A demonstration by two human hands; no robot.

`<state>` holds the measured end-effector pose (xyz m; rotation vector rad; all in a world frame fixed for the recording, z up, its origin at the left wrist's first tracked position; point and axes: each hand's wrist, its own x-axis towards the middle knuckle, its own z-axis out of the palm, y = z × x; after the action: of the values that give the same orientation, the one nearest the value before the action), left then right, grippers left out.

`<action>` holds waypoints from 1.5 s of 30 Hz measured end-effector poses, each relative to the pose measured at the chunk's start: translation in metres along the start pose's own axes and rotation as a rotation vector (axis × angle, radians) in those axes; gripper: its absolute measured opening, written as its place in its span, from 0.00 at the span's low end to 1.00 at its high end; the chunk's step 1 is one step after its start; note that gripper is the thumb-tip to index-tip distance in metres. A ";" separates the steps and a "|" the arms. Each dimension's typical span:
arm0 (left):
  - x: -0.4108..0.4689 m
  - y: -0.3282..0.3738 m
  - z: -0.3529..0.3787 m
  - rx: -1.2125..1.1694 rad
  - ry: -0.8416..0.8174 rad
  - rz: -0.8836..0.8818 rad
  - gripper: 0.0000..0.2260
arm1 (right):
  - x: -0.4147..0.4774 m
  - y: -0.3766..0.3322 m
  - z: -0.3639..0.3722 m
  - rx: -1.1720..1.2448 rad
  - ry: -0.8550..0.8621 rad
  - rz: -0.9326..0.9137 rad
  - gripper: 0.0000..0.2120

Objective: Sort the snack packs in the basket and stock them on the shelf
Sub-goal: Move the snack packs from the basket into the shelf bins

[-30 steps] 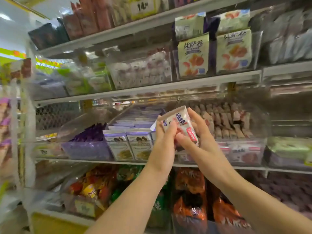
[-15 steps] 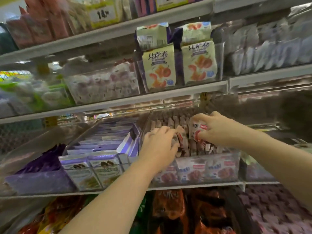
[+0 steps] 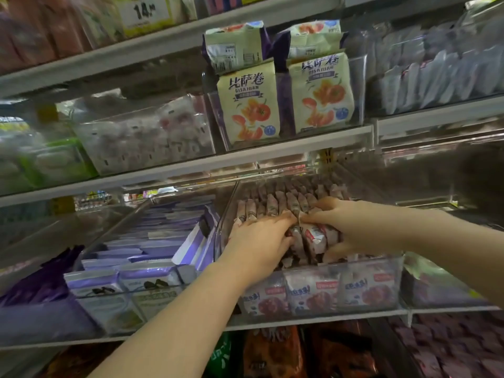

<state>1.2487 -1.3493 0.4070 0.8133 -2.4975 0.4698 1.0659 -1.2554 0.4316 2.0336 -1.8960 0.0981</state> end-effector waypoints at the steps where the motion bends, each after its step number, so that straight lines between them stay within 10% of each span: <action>1: 0.000 0.000 0.000 -0.008 -0.002 -0.006 0.18 | 0.001 -0.003 0.002 -0.020 0.035 0.008 0.37; 15: -0.002 0.008 -0.002 -0.077 0.022 0.029 0.30 | 0.000 0.007 -0.003 0.159 0.072 0.042 0.45; 25: 0.017 0.018 0.007 -0.013 0.158 0.128 0.25 | -0.001 -0.011 0.004 -0.004 0.270 0.189 0.18; 41: 0.006 0.019 -0.009 0.049 0.009 0.046 0.26 | -0.018 -0.022 -0.004 0.238 0.159 0.281 0.23; 45: -0.033 0.013 -0.021 -0.110 0.222 0.031 0.19 | -0.038 -0.040 -0.006 0.233 0.382 0.194 0.24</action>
<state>1.2709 -1.3149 0.4050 0.6432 -2.3105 0.4053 1.1019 -1.2154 0.4180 1.7969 -1.8919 0.7324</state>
